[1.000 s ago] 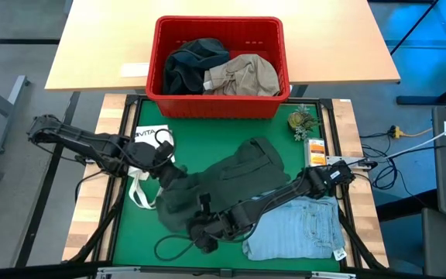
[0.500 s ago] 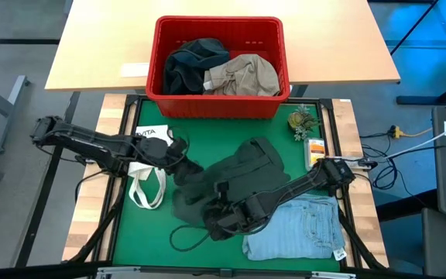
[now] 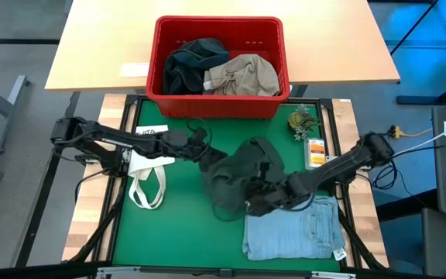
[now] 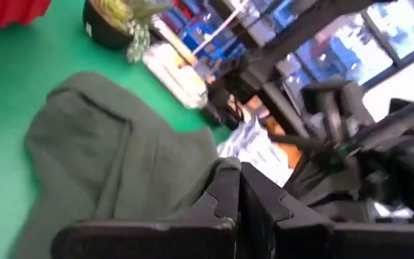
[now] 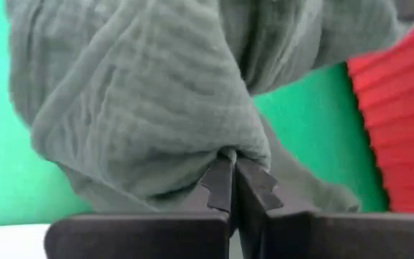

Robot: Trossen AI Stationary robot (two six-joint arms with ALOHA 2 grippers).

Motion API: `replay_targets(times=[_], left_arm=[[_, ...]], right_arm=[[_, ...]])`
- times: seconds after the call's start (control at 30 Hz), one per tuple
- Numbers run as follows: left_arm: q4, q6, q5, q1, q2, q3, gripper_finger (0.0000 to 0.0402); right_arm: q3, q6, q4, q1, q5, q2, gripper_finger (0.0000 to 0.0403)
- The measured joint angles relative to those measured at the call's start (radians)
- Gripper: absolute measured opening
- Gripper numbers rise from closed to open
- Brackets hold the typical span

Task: Fold Laundry from Bin
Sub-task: Fold the green shirt

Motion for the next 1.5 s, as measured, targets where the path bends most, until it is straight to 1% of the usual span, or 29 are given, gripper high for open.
replay_targets(times=[0.13, 0.27, 0.33, 0.4, 0.53, 0.7, 0.83, 0.97, 1.07, 1.13, 1.2, 1.27, 1.5], left_arm=[[0.112, 0.0, 0.001, 0.025, 0.101, 0.0, 0.0], [0.214, 0.0, 0.002, 0.041, 0.201, 0.004, 0.0], [0.242, 0.006, 0.0, 0.05, 0.251, 0.034, 0.0], [0.244, 0.039, 0.0, 0.059, 0.295, 0.075, 0.0], [0.239, 0.134, 0.002, 0.067, 0.39, 0.194, 0.0], [0.237, 0.236, -0.002, 0.067, 0.482, 0.318, 0.0], [0.227, 0.27, -0.013, 0.067, 0.521, 0.344, 0.0], [0.204, 0.272, -0.06, 0.067, 0.529, 0.344, 0.0001], [0.168, 0.273, -0.099, 0.067, 0.53, 0.344, 0.0014], [0.168, 0.288, -0.104, 0.067, 0.53, 0.344, 0.003], [0.171, 0.31, -0.108, 0.07, 0.53, 0.344, 0.0049], [0.169, 0.327, -0.114, 0.07, 0.53, 0.344, 0.007], [0.171, 0.429, -0.128, 0.09, 0.526, 0.343, 0.0142]], right_arm=[[-0.175, 0.049, 0.13, -0.004, -0.016, -0.063, 0.0003], [-0.262, 0.128, 0.121, -0.003, -0.03, -0.073, 0.0003], [-0.286, 0.172, 0.086, -0.003, -0.043, -0.079, 0.0003], [-0.296, 0.208, 0.053, -0.003, -0.044, -0.083, 0.0003], [-0.298, 0.258, -0.019, -0.003, -0.024, -0.105, 0.0003], [-0.298, 0.263, -0.061, -0.003, -0.037, -0.113, 0.0003], [-0.298, 0.263, -0.063, -0.003, -0.081, -0.112, 0.0003], [-0.298, 0.26, -0.064, -0.003, -0.108, -0.112, 0.0003], [-0.298, 0.26, -0.065, -0.004, -0.136, -0.112, 0.0003], [-0.298, 0.26, -0.064, -0.004, -0.148, -0.112, 0.0007], [-0.298, 0.26, -0.065, -0.004, -0.155, -0.111, 0.0021], [-0.298, 0.26, -0.065, -0.004, -0.167, -0.111, 0.0046], [-0.294, 0.246, -0.084, -0.004, -0.167, -0.11, 0.0161]])
